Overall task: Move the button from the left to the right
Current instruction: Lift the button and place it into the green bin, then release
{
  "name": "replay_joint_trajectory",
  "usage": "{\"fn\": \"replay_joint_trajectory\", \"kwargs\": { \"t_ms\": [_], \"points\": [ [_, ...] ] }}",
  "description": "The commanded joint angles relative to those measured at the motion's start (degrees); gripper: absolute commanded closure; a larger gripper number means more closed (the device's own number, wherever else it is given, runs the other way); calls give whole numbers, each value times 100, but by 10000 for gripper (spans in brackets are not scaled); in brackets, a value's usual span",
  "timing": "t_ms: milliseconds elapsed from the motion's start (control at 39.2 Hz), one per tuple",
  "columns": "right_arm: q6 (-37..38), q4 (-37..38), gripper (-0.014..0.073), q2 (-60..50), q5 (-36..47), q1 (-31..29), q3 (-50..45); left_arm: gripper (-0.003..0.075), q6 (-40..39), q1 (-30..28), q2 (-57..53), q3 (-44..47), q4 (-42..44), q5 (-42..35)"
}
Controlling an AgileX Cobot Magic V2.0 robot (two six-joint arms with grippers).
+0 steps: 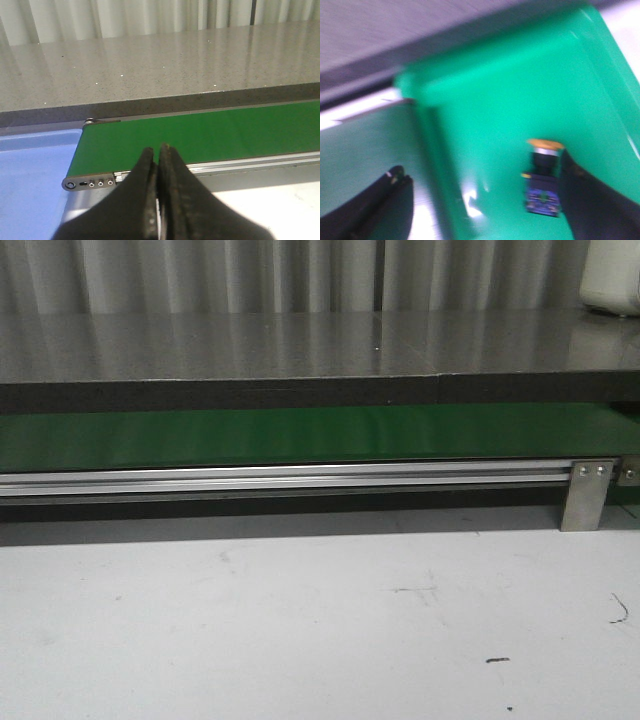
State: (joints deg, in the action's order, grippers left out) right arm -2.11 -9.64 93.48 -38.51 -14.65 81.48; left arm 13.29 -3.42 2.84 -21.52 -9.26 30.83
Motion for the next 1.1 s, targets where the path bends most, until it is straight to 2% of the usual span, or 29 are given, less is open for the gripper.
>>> {"fn": "replay_joint_trajectory", "kwargs": {
  "t_ms": [0, 51, 153, 229, 331, 459, 586, 892, 1071],
  "points": [
    [-128, -99, 183, -623, 197, 520, 185, 741, -55, 32, 64, -132, -85, -426],
    [-156, -99, 296, -764, 210, 812, 185, 741, -55, 32, 64, -132, -85, -426],
    [-198, -99, 468, -1002, 264, 1290, 185, 741, -55, 32, 64, -132, -85, -426],
    [-317, -99, 573, -1156, 296, 1548, 185, 741, -55, 32, 64, -132, -85, -426],
    [-614, -99, 662, -1385, 374, 1781, 150, 741, -55, 32, 64, -132, -85, -426],
    [-792, -99, 662, -1856, 674, 2041, -191, 741, -55, 32, 64, -132, -85, -426],
    [-796, -99, 662, -2559, 983, 2194, -975, 741, -55, 32, 64, -132, -85, -426],
    [-796, -99, 662, -4800, 2445, 2206, -3822, 741, -55, 32, 64, -132, -85, -426],
    [-791, -99, 662, -6339, 2476, 2206, -5122, 741, -55, 32, 64, -132, -85, -426]
  ]
}}
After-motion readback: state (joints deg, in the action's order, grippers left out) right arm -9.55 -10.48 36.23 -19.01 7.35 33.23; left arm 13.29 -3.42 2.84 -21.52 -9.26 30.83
